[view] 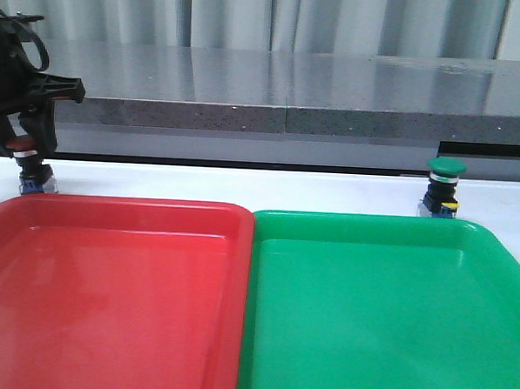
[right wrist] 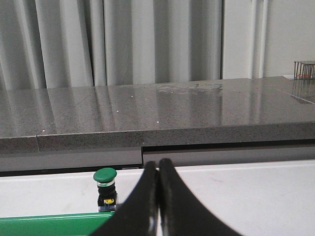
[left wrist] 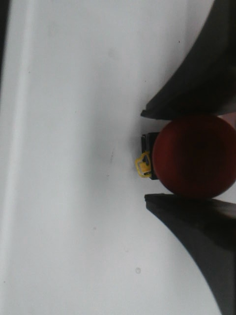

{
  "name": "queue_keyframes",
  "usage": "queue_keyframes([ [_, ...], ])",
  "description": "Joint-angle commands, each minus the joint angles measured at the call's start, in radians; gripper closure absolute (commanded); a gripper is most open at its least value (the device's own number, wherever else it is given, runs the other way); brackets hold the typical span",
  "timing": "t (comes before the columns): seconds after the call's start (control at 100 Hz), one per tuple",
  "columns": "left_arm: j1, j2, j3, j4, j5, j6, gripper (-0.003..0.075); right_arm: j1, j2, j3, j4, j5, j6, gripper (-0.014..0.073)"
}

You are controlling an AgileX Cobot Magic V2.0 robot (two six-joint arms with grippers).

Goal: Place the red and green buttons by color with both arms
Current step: 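Lift the red button and carry it into the red tray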

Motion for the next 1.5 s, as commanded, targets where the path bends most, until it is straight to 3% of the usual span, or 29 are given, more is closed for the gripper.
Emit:
queue_keyframes([
  [0.0, 0.0, -0.059, -0.033, -0.003, -0.036, -0.009, 0.0619, -0.005, -0.017, -0.018, -0.006, -0.082, 0.003, 0.0658],
  [0.53, -0.081, -0.238, -0.01, 0.005, 0.012, -0.016, 0.0639, -0.005, -0.017, -0.018, -0.006, -0.082, 0.003, 0.0658],
  [1.13, -0.303, -0.421, 0.42, 0.025, -0.115, -0.132, 0.0639, -0.005, -0.017, -0.018, -0.006, -0.082, 0.003, 0.0658],
  [1.49, -0.317, -0.415, 0.499, 0.017, -0.144, -0.158, 0.0638, -0.005, -0.017, -0.018, -0.006, -0.082, 0.003, 0.0658],
])
